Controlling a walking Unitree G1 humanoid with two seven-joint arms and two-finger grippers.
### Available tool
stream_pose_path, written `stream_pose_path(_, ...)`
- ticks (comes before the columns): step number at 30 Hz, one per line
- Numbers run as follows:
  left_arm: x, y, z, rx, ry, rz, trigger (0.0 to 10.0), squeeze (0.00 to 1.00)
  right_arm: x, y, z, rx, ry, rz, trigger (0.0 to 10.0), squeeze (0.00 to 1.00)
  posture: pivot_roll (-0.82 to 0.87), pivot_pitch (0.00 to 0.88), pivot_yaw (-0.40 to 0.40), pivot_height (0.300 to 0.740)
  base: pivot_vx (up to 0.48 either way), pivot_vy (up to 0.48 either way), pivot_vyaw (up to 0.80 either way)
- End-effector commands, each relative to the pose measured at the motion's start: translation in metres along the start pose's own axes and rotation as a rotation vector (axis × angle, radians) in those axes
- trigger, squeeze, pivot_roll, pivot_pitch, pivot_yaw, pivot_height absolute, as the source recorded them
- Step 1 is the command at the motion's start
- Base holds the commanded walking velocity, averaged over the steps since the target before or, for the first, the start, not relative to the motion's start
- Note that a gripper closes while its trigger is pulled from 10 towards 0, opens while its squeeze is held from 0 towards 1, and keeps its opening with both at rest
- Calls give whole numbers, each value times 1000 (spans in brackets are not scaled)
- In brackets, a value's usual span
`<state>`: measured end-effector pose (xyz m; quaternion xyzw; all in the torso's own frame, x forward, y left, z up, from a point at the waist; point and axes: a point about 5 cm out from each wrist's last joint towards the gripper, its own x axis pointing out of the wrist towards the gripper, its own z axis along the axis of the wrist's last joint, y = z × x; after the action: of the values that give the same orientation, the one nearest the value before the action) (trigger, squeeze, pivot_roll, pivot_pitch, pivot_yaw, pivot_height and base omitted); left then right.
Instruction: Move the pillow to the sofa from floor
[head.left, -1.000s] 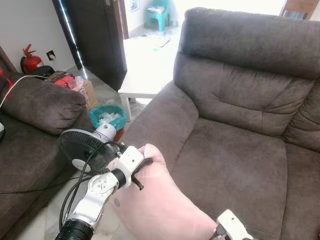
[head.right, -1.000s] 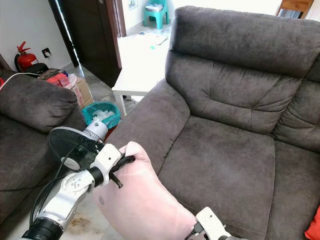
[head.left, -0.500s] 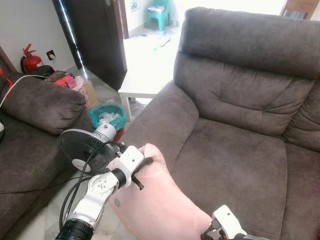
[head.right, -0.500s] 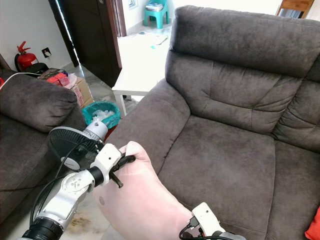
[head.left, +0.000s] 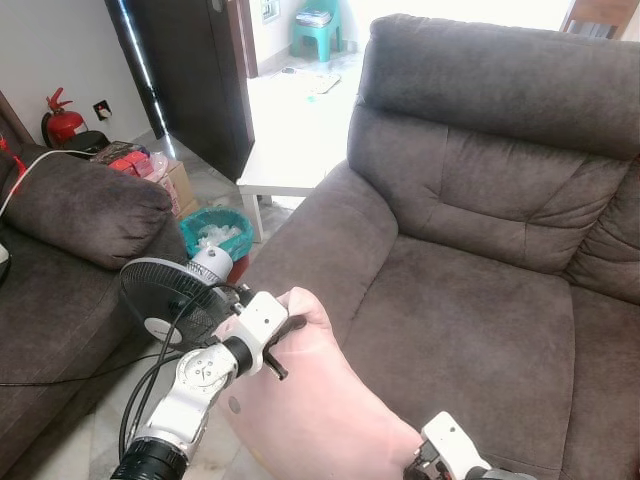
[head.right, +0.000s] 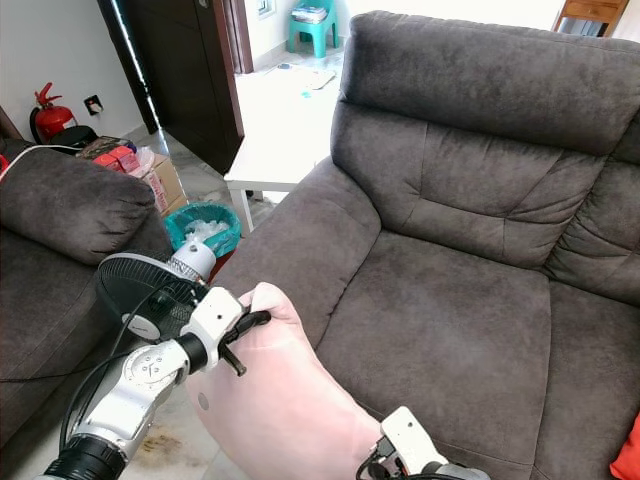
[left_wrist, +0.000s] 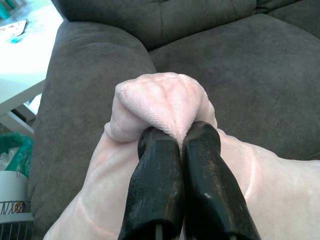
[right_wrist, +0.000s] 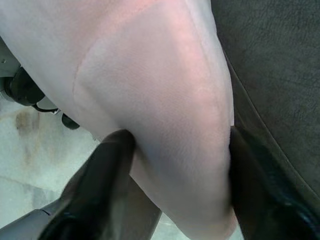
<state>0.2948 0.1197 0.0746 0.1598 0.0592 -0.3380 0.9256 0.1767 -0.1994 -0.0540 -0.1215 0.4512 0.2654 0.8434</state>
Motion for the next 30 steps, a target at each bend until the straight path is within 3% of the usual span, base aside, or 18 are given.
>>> stream_pose_path(1, 3, 12, 21, 47, -92, 36, 10000, 0, 0, -1, 0, -25, 9, 2, 0, 0, 9, 4, 9, 740, 0, 0, 0)
stream_pose_path(30, 4, 9, 20, 44, -90, 26, 10000, 0, -3, -15, 18, -12, -73, -59, 0, 0, 10, 18, 8, 740, 0, 0, 0)
